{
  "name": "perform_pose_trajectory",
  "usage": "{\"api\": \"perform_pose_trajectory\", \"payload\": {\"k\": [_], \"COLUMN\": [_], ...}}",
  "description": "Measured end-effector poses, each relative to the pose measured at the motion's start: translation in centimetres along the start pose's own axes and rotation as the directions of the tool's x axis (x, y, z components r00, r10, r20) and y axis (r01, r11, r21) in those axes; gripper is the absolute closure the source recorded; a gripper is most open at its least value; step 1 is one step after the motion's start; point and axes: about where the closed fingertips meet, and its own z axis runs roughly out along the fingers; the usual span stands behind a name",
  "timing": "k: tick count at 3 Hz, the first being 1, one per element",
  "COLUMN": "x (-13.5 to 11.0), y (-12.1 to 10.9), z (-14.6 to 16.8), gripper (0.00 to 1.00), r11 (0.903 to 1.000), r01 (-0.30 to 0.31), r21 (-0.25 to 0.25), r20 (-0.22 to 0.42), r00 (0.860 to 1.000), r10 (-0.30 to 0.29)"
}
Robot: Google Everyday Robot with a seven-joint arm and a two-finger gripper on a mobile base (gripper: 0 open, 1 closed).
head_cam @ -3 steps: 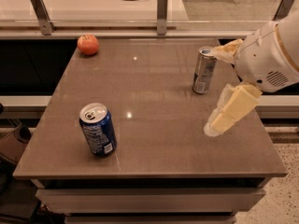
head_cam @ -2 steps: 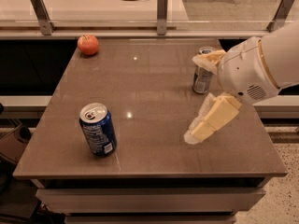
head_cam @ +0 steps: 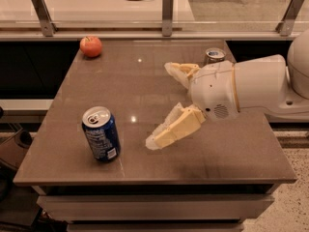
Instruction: Move pepsi can near apple
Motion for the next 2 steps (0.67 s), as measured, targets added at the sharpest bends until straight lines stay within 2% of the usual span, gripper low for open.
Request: {"api": "perform_pose_trajectory", "payload": {"k": [2], "x": [-0.27], "y": [-0.33], "z": [0.08], "gripper": [0.00], "r11": [1.0000], "r01": [0.004], "r21": [-0.003], "r20": [-0.007], "r00": [1.000], "r10": [-0.004]}}
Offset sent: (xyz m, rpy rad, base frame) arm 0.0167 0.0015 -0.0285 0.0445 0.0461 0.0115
